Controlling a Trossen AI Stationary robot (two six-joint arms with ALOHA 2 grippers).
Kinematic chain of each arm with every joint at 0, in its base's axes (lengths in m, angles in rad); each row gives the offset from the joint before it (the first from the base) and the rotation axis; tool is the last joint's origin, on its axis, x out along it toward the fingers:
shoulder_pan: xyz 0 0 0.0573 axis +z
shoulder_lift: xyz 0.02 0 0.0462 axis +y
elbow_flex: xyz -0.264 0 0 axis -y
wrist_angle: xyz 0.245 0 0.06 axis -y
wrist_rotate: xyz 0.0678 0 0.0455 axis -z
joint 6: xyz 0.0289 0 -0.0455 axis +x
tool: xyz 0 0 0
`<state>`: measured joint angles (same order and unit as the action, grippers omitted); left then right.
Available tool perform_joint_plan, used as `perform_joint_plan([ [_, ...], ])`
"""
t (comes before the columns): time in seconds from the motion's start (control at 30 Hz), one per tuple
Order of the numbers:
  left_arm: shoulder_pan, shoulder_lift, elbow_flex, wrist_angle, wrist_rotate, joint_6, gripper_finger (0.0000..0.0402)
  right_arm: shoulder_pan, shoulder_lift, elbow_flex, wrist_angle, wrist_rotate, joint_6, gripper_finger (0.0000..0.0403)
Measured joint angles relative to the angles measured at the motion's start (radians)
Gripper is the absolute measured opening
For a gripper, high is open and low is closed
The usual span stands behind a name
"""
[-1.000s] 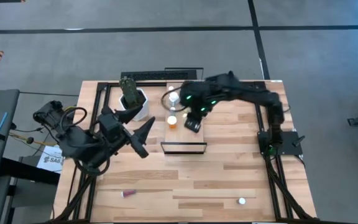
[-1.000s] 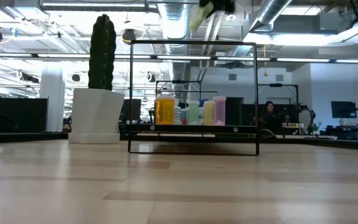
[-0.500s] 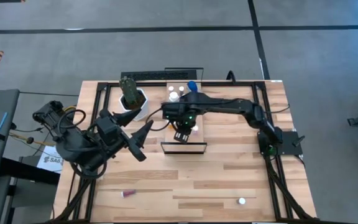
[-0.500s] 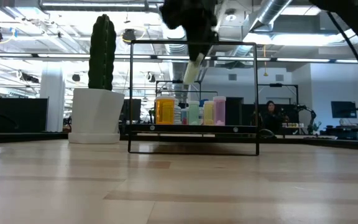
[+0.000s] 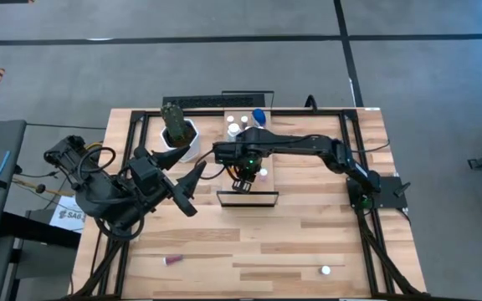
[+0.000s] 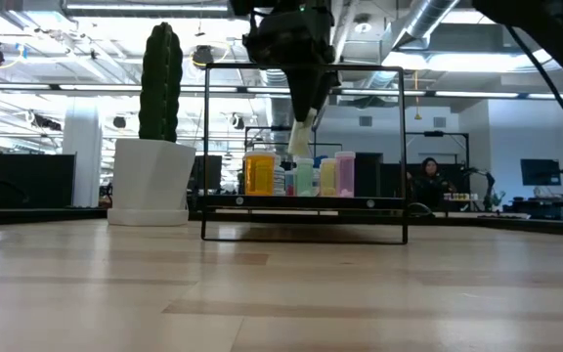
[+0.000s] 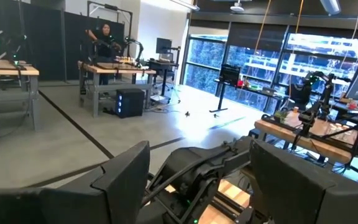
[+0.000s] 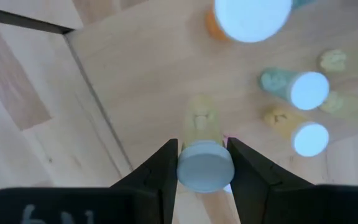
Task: Pick and place medicine bottles onto shelf by color
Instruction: Put the yellow pill bottle on the shelf
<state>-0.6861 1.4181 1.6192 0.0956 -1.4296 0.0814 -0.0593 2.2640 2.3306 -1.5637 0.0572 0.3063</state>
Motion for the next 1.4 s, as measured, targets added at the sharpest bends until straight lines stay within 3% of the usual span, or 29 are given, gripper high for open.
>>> perform_joint_plan([
  [0.97,0.002,0.0,-0.001,0.0,0.0,0.007,0.0265,-0.019,0.049,-0.001,-0.005,0.003,0.003,0.0137],
  [1.4,0.003,0.0,-0.001,0.0,0.0,0.006,0.0265,-0.052,0.049,-0.001,-0.006,-0.036,0.161,0.0141],
])
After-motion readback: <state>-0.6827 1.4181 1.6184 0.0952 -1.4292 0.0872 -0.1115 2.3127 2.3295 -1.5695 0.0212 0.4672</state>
